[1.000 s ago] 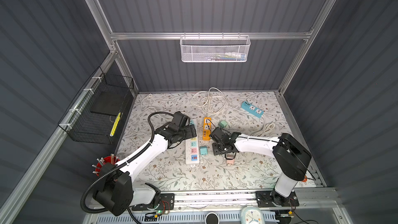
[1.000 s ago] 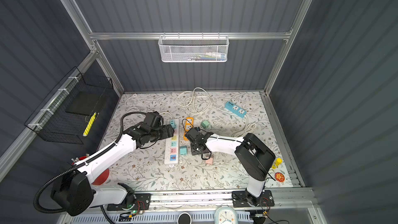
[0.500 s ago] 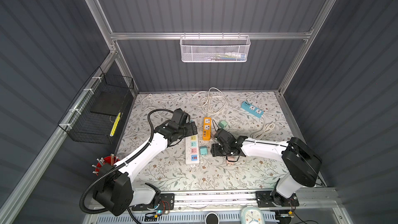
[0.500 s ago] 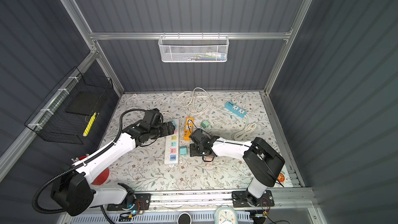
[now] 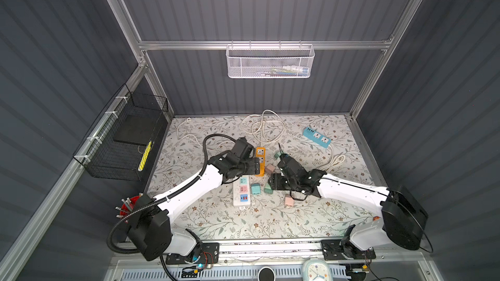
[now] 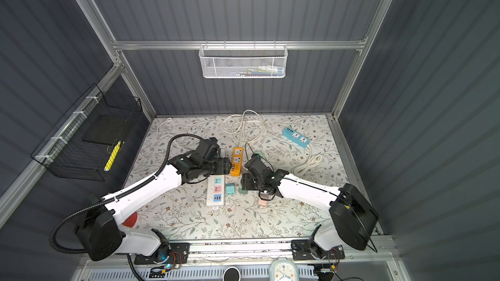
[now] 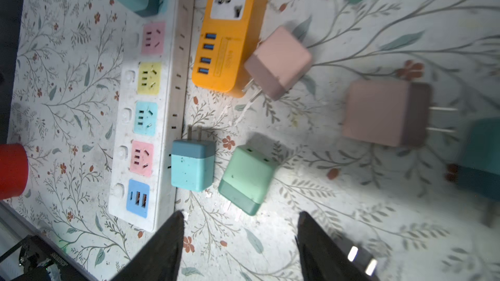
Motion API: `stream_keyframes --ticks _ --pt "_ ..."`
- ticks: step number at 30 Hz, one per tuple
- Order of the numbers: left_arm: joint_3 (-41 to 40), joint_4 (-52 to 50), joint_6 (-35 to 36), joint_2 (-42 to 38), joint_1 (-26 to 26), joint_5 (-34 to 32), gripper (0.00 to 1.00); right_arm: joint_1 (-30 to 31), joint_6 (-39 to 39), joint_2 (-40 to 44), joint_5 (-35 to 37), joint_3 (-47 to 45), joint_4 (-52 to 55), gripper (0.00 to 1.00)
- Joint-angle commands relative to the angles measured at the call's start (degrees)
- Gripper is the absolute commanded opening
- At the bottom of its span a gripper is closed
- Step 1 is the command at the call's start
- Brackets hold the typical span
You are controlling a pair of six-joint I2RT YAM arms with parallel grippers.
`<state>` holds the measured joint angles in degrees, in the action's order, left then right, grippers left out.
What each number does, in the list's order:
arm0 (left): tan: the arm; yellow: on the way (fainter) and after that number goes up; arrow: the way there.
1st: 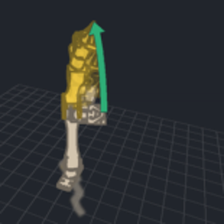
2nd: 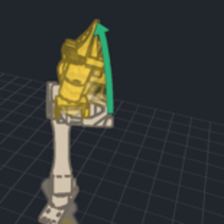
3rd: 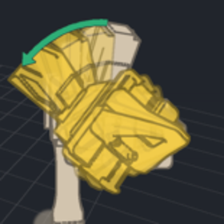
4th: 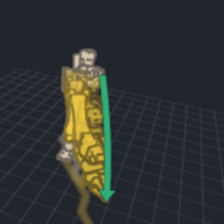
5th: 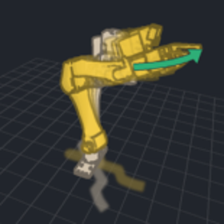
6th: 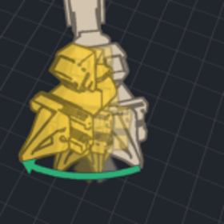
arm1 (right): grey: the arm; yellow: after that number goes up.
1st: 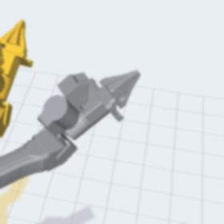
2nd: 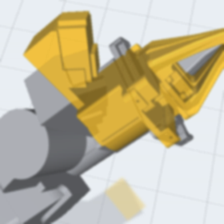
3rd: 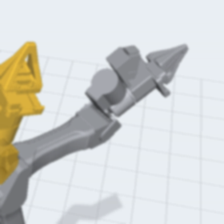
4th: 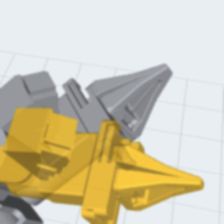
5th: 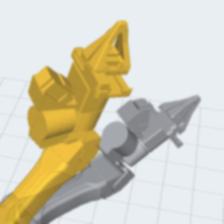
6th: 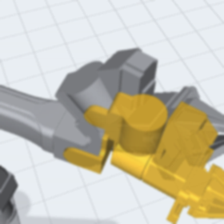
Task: Insert plugs into power strip
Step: Pick up the plug from the center of the table.
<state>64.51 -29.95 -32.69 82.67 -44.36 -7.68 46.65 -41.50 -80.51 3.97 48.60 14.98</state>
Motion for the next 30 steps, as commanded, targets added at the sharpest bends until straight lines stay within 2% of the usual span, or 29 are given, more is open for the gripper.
stream_keyframes --ticks 1,3,6,8,10,15,16,19,22,24,28,30 --pt "2.17 -3.49 2.01 1.86 -5.11 -6.15 0.82 -3.91 1.92 4.62 5.17 -4.66 2.81 0.67" --pt "0.75 -0.72 1.54 1.05 -7.37 -8.22 0.81 -5.71 4.23 8.3 4.62 -7.85 0.59 0.68" --pt "-5.91 8.28 -0.46 -2.56 -8.37 -8.28 0.68 -7.27 7.9 11.78 6.86 -10.73 -0.18 0.71" --pt "-8.8 11.79 -1.49 -3.65 -8.37 -7.77 0.65 -8.62 8.7 12.13 6.18 -10.3 1.52 0.7" --pt "-7.28 9.68 -0.49 -1.77 -8.33 -5.27 0.66 -11.31 7.22 11.8 3.77 -8.56 4.73 0.68" --pt "2.21 -1.85 2.99 7.9 -10.42 -2.22 0.72 -13.02 8.7 16.04 -0.26 -11.53 -0.36 0.69" --pt "4.11 -4.03 3.36 10.23 -11.27 -2.01 0.72 -13.48 8.88 17.43 -0.58 -11.87 -0.69 0.66" --pt "9.31 -9.27 3.07 16.84 -12.74 -1.18 0.74 -14.57 8.51 17.16 1.72 -10.44 2.15 0.42" --pt "12.12 -11.18 2.82 20.69 -13.86 -2.12 0.75 -14.67 9.05 16.79 2.45 -9.83 3.04 0.38" --pt "13.14 -12.25 2.39 22.0 -14.17 -3.07 0.76 -14.74 8.58 17.97 2.41 -11.02 1.92 0.41" --pt "13.32 -12.61 1.23 23.62 -15.0 -4.38 0.78 -14.66 8.61 19.49 2.43 -11.59 1.29 0.54" --pt "13.5 -12.41 1.22 25.03 -15.14 -4.01 0.78 -14.66 8.36 19.51 2.44 -11.98 0.9 0.55"
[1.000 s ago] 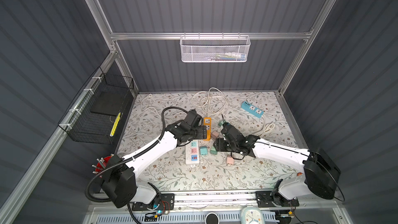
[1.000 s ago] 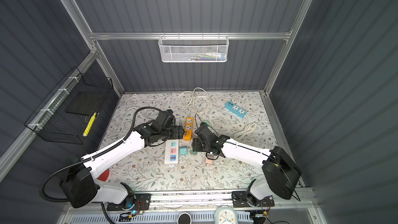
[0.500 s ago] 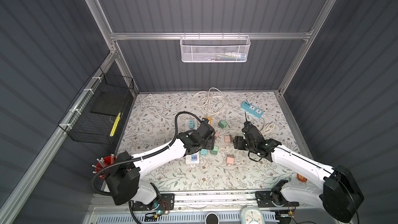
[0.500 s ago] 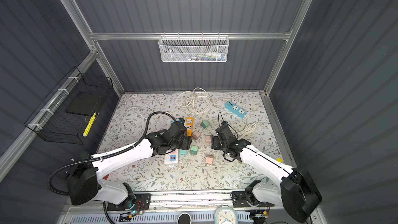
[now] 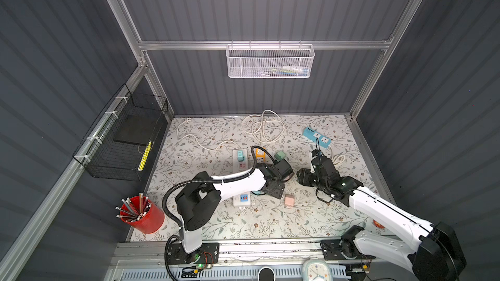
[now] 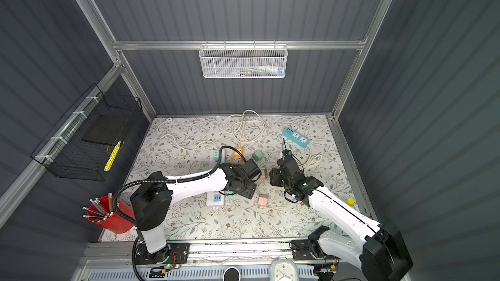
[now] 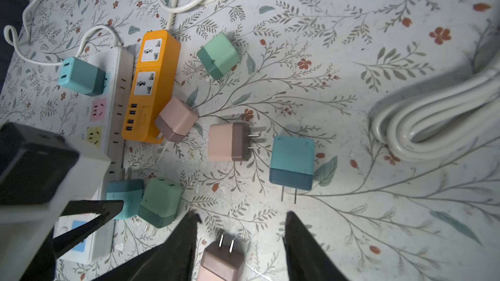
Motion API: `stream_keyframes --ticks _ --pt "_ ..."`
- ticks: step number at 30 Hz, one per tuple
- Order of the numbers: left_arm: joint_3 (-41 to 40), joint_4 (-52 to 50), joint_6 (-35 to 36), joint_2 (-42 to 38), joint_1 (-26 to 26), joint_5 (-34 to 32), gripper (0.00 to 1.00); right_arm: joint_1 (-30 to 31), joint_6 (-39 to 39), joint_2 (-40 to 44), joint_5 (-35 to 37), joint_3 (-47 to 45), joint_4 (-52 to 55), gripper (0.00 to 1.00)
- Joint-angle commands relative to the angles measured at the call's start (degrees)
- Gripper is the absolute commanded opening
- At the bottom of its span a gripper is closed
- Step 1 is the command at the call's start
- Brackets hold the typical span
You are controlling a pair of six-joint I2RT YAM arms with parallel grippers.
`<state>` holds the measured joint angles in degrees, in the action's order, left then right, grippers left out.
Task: Insert plugs into power strip
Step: Pick up the plug from the center of the table.
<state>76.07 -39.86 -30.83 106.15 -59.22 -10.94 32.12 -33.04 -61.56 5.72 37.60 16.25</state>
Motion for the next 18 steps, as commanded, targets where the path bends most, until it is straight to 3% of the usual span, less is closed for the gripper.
stream_keyframes --ticks 1,9,18 --pt "2.25 -2.51 -0.54 2.43 -0.35 -0.56 0.78 -0.19 -0.3 0.61 0.57 -1.2 -0.59 0.55" --pt "3.29 -2.78 -0.05 6.16 -0.37 -3.34 0.75 -0.16 -0.91 1.57 0.3 -2.71 -1.56 0.53" --pt "4.28 -2.13 0.86 8.78 -0.28 -4.1 0.63 -0.17 -1.18 1.53 -0.3 -3.15 -1.95 0.51"
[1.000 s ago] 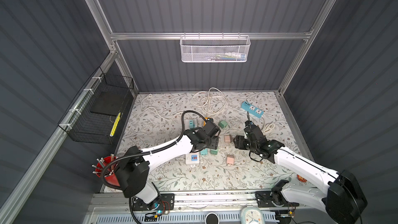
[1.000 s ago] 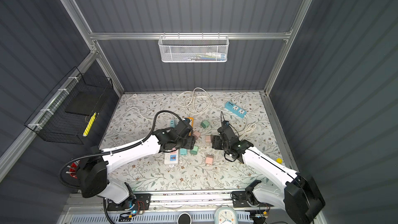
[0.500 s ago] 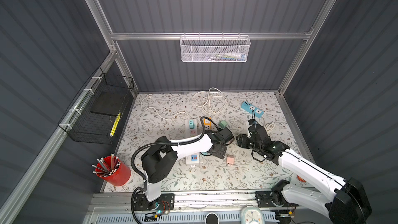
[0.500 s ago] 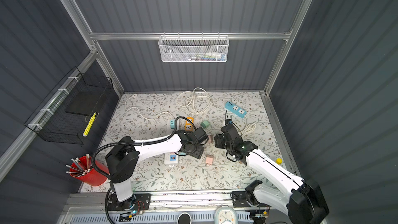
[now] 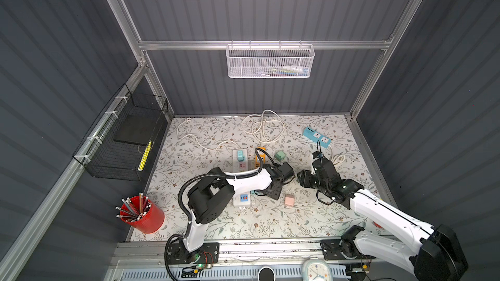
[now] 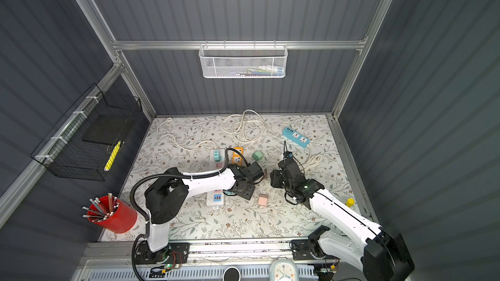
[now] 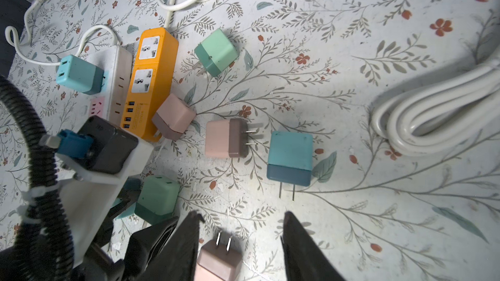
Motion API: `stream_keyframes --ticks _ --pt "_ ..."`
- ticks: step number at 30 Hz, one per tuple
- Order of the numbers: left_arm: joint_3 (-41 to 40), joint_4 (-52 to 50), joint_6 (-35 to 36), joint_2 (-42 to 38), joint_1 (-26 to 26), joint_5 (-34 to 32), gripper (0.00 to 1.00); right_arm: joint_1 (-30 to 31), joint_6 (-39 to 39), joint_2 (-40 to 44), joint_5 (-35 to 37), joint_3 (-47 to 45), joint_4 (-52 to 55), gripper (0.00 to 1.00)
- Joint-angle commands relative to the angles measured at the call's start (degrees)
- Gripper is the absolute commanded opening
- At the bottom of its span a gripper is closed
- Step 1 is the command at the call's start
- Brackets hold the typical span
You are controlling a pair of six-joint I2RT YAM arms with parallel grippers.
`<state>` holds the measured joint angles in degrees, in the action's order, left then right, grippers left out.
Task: Insert plugs into power strip
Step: Pick up the plug from the center of the table.
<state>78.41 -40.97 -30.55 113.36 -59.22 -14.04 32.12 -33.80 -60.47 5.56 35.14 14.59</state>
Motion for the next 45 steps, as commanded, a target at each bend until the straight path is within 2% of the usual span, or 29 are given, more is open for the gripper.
stream_keyframes --ticks 1,8,14,19,25,29,33,38,41,45 --pt "1.92 -1.04 0.66 1.73 -0.28 -0.94 0.62 -0.13 -0.42 0.42 -0.13 -0.6 -0.24 0.51" --pt "1.83 -0.82 1.53 2.13 -0.28 -1.41 0.57 -0.14 -0.21 0.67 -0.18 -0.31 0.09 0.51" --pt "1.55 -0.59 2.48 1.47 -0.28 -2.16 0.48 -0.13 -0.05 0.41 -0.29 0.28 0.28 0.51" --pt "-0.98 4.22 4.99 -1.99 -0.28 -1.36 0.41 -0.13 0.36 0.28 -0.18 0.88 0.58 0.51" --pt "-10.11 20.52 10.34 -10.43 -0.28 1.84 0.33 -0.38 1.62 -0.44 -1.69 2.81 2.33 0.51" --pt "-17.82 34.37 14.89 -16.31 -0.37 3.3 0.32 -1.65 3.2 -0.96 -7.61 5.04 4.07 0.51" --pt "-25.18 47.01 19.07 -19.89 -0.37 2.71 0.26 -2.42 4.4 -1.14 -13.04 6.73 5.01 0.51" --pt "-30.86 56.79 24.65 -21.07 -0.37 2.13 0.27 -2.72 5.26 -2.55 -20.85 8.17 3.95 0.51" --pt "-34.4 63.2 26.14 -22.31 -0.46 2.61 0.24 -2.68 5.13 -6.53 -26.95 8.94 2.31 0.51" --pt "-36.48 66.74 28.28 -23.25 -0.57 2.94 0.23 -2.66 4.84 -9.09 -28.9 9.43 0.74 0.51"
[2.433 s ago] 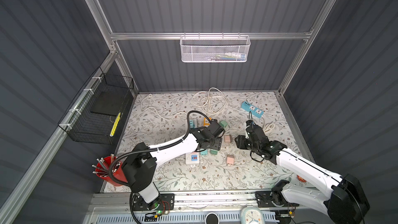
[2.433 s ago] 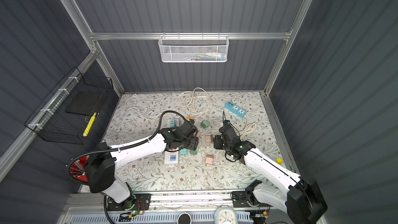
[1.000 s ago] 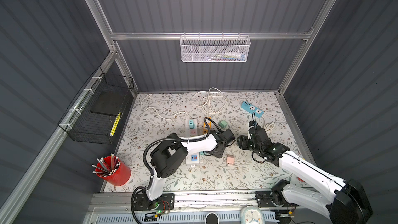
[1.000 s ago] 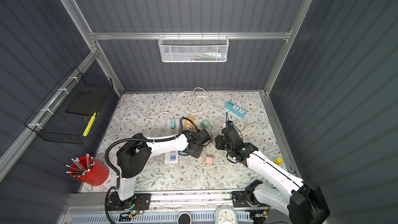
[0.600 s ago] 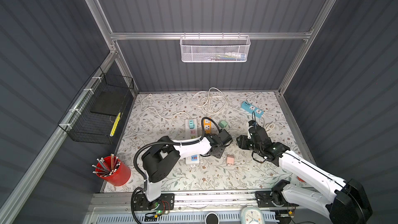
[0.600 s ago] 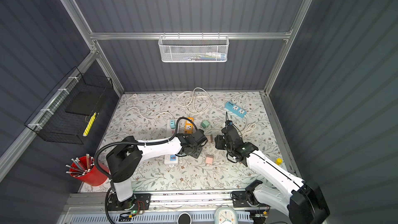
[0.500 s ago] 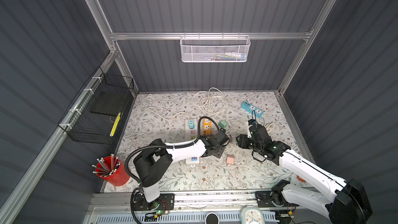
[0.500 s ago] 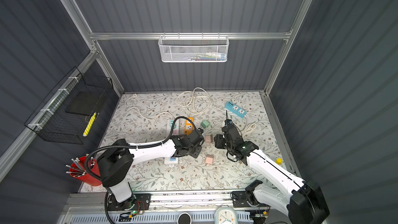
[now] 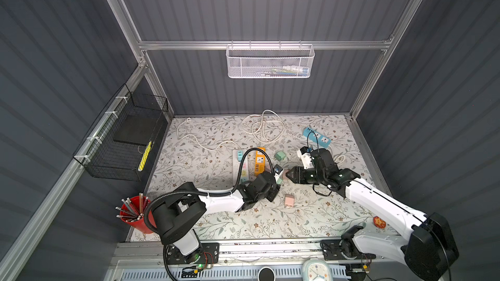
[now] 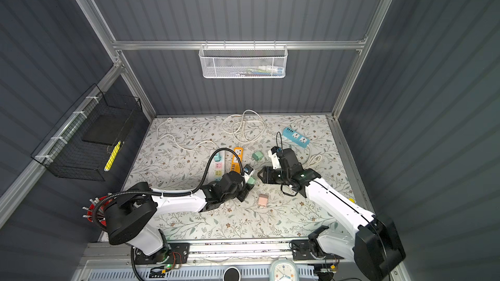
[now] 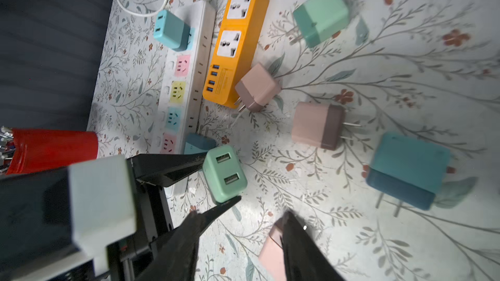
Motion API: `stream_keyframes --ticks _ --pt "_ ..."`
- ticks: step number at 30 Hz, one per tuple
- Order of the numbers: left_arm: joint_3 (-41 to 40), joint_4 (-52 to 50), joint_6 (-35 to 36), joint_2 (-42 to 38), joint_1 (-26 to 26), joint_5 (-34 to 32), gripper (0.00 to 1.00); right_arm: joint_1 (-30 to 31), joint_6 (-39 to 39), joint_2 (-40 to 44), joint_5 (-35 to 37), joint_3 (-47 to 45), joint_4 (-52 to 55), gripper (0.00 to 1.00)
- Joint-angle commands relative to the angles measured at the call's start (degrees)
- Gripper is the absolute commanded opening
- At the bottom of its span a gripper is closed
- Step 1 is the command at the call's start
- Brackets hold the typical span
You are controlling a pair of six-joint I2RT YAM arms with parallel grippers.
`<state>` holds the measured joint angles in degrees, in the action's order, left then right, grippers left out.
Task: Insert plugs into power strip
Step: Pick up the plug from the center of the table, then pass the plug.
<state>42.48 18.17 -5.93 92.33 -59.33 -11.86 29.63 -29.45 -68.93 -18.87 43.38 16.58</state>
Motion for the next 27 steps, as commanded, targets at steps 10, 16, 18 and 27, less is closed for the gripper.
stream_keyframes --ticks 10,16,18,27 --pt "-0.29 6.17 3.97 -1.41 -0.61 2.98 0.24 -0.01 0.34 -5.17 -9.07 0.92 -4.62 0.54" --pt "-0.77 6.96 3.61 -2.26 -0.65 3.48 0.24 0.12 0.0 -6.4 -8.99 0.39 -5.89 0.52" --pt "-0.6 6.81 3.43 -2.42 -0.61 3.91 0.24 0.1 -0.25 -6.87 -9.95 0.22 -6.88 0.5" --pt "-0.36 6.39 3.3 -2.59 -0.7 3.95 0.25 0.26 -1.06 -8.59 -11.62 -0.56 -9.17 0.45"
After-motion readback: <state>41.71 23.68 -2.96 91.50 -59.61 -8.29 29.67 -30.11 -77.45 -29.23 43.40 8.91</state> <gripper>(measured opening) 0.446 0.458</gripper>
